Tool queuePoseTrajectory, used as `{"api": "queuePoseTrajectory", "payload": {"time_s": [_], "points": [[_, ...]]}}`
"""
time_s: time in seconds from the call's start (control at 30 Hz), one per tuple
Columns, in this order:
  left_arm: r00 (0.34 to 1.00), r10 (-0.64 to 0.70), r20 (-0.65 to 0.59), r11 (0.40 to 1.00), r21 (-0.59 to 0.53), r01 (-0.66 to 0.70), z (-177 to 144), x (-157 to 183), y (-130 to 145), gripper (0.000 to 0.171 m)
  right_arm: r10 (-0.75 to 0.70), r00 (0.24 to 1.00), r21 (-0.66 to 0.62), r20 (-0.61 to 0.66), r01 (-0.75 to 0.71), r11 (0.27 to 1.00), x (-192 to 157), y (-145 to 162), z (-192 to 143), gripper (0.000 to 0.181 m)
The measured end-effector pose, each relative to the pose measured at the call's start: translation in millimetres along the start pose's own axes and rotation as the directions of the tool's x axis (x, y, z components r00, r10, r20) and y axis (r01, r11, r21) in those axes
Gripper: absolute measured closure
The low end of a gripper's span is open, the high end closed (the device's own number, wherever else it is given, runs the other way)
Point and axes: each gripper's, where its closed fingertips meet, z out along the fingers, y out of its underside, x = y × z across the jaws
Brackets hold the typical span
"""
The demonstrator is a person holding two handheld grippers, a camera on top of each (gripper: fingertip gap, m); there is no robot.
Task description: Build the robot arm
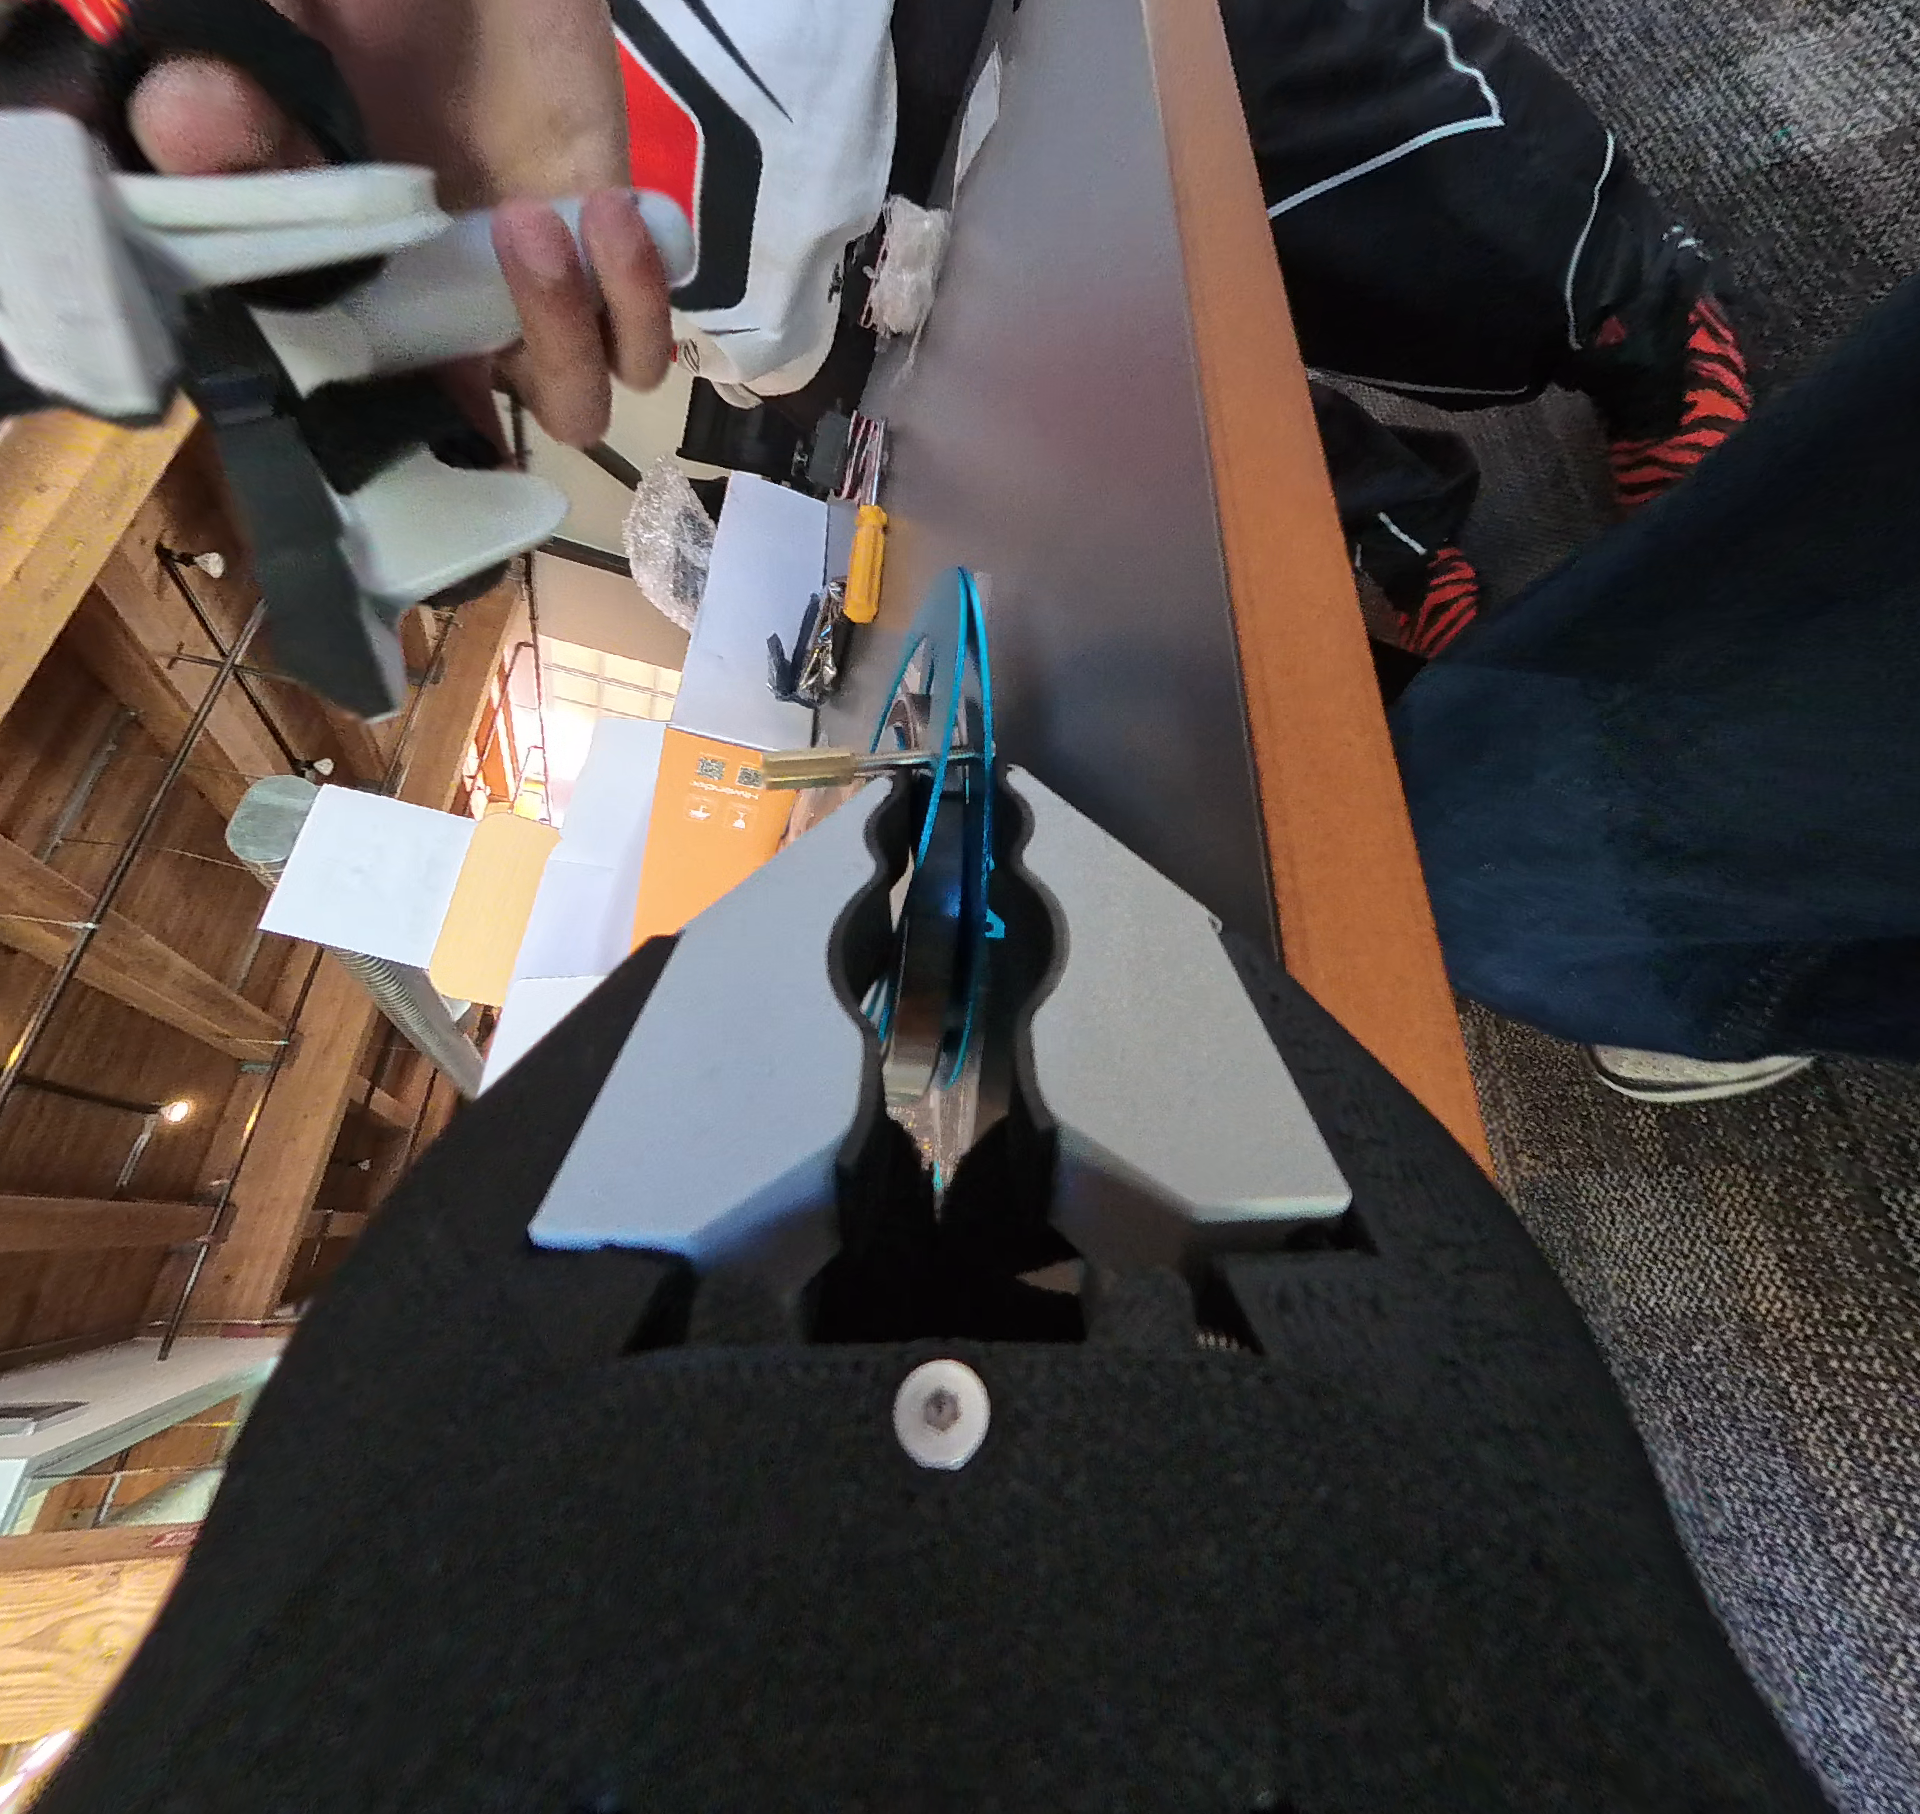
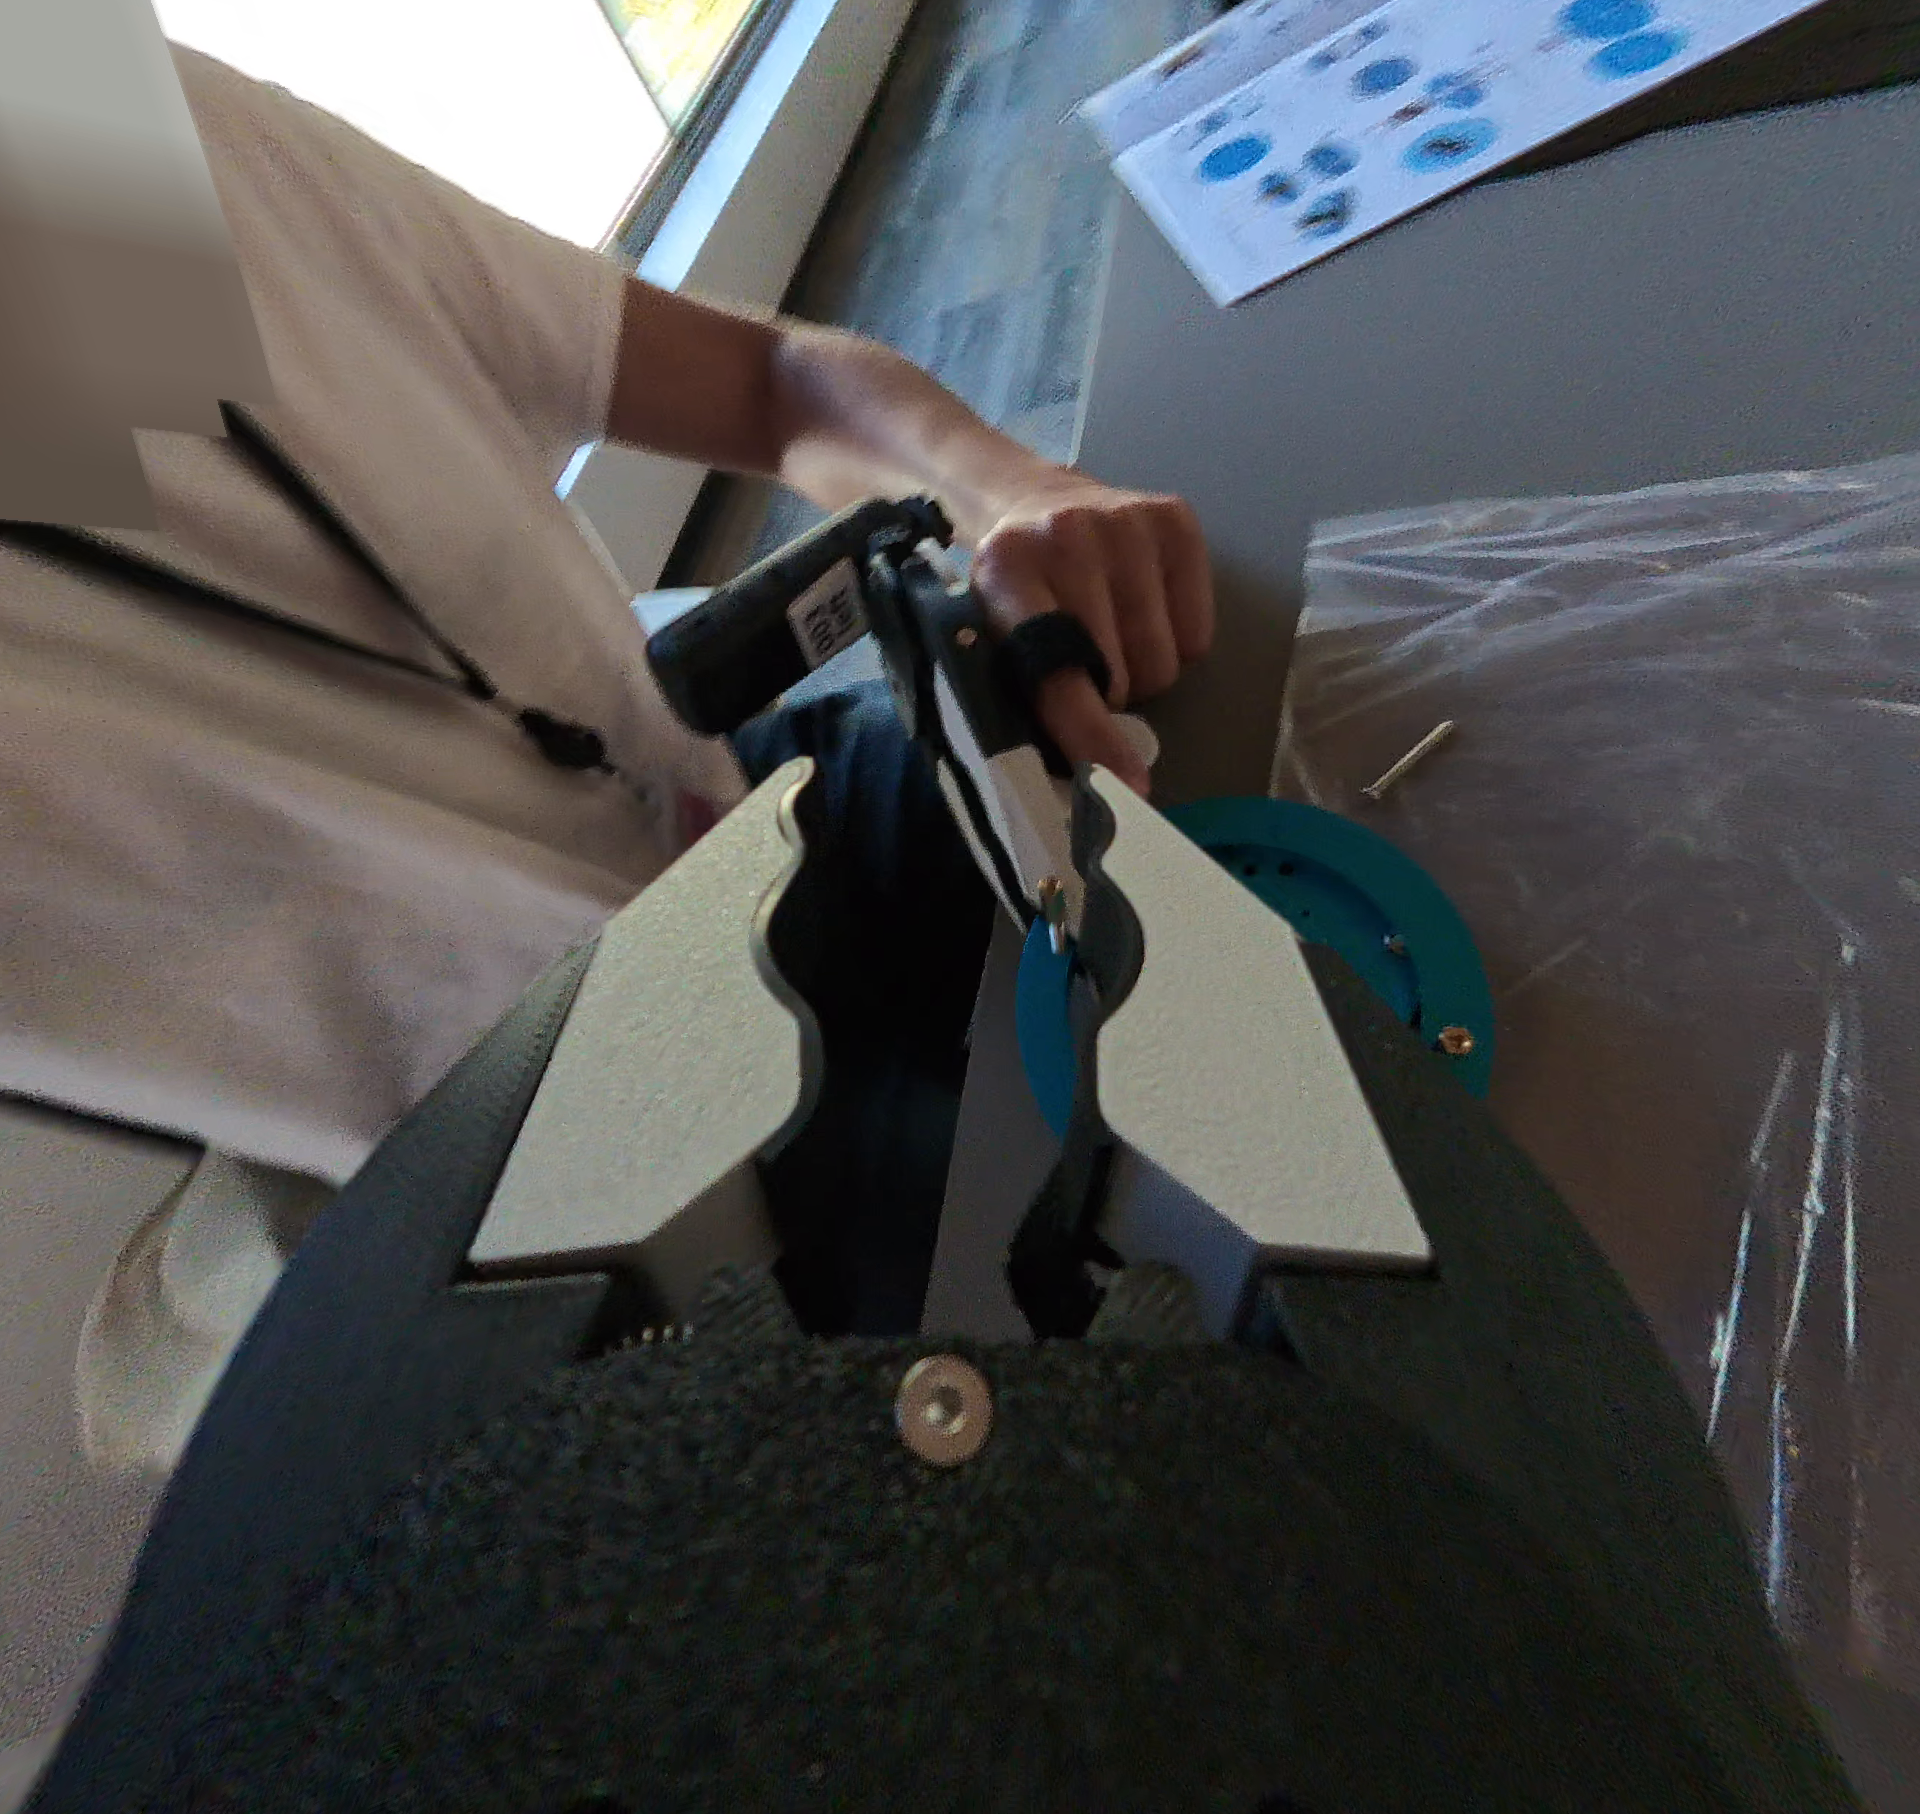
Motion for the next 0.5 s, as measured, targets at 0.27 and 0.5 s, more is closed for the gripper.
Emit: {"api": "queuePoseTrajectory", "payload": {"time_s": [0.27, 0.5], "points": [[1.000, 0.008, 0.010, 1.000, 0.004, -0.008, -1, -1, -1, 0.158, -0.404, 0.819, -0.568, 0.407, 0.574, 0.590, 5, 48, 24, 0.154], [1.000, -0.006, 0.002, 1.000, 0.009, 0.005, -1, -1, -1, 0.157, -0.392, 0.647, -0.573, 0.654, 0.762, 0.301, 20, 66, 38, 0.160]]}}
